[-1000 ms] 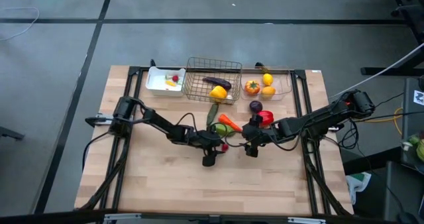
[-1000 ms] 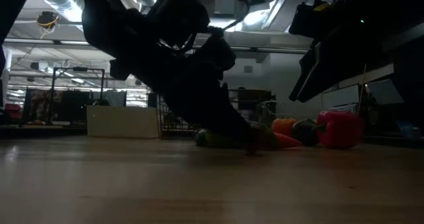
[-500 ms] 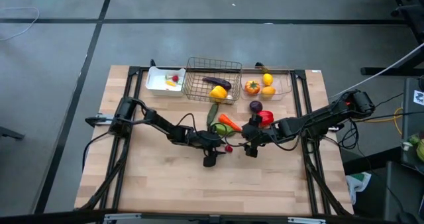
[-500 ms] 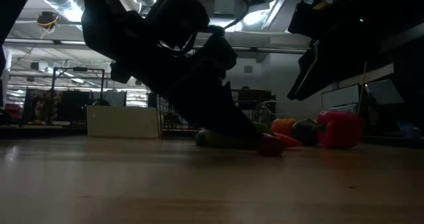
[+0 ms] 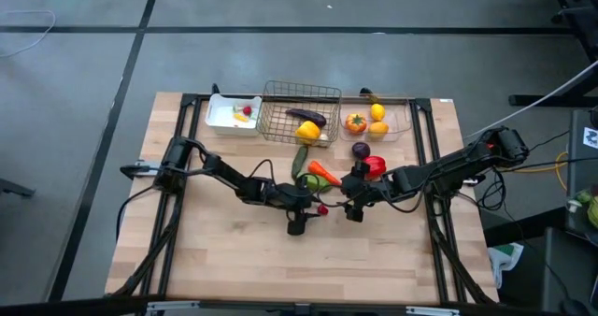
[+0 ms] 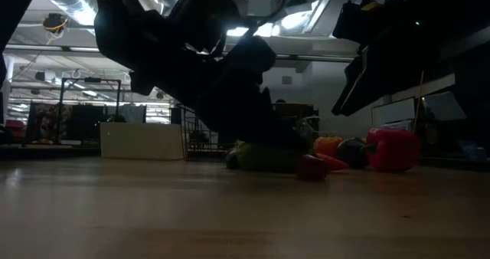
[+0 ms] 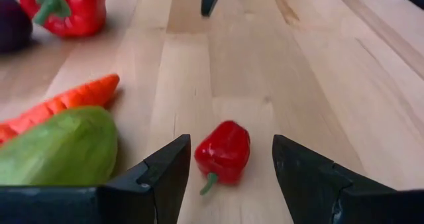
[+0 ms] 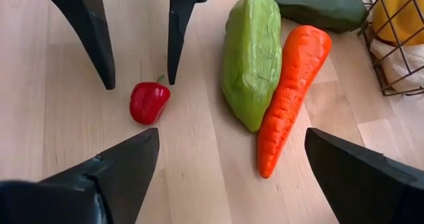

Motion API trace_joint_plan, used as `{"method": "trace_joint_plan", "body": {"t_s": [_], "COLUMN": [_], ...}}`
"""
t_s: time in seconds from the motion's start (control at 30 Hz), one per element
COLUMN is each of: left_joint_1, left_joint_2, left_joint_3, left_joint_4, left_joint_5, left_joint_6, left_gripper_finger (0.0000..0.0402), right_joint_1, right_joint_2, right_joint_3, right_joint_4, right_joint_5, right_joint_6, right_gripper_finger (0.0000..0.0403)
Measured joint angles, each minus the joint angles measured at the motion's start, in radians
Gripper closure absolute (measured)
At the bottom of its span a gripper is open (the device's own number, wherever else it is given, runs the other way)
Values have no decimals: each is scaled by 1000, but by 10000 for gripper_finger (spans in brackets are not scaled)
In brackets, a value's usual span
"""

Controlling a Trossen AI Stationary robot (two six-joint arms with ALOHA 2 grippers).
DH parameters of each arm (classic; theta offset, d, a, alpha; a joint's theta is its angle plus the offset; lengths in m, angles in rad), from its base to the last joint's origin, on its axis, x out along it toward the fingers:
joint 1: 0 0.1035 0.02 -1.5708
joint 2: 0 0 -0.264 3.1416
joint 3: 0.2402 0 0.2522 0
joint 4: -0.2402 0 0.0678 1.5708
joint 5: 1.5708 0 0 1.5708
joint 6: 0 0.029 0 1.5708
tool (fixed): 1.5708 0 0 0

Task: Sort produce into baskets
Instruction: Put the small red bell pepper into the white bin

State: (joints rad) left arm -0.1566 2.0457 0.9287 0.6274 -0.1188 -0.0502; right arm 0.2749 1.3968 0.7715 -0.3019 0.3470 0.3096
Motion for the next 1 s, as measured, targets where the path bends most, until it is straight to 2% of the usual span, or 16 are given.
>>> {"method": "trace_joint_plan", "body": {"t_s": [0.3, 0.5, 0.83, 1.0], "left_joint_1": [0, 0, 16, 15], "left_joint_2": [11, 79, 93, 93], "left_joint_3": [11, 88, 104, 105], "left_joint_4": [19, 18, -96, -102], "left_joint_5": [3, 10, 11, 12], "left_joint_6": [51, 109, 61, 58], "left_gripper_finger": [192, 192, 192, 196], "right_joint_1": [0, 0, 0, 0], "right_joint_2": [0, 1, 1, 1], "right_joint_3": [0, -1, -1, -1], "right_joint_4": [3, 7, 6, 7], "right_joint_5": [0, 0, 0, 0], "right_joint_6": [0, 0, 0, 0], "right_gripper_finger": [27, 27, 27, 27]}}
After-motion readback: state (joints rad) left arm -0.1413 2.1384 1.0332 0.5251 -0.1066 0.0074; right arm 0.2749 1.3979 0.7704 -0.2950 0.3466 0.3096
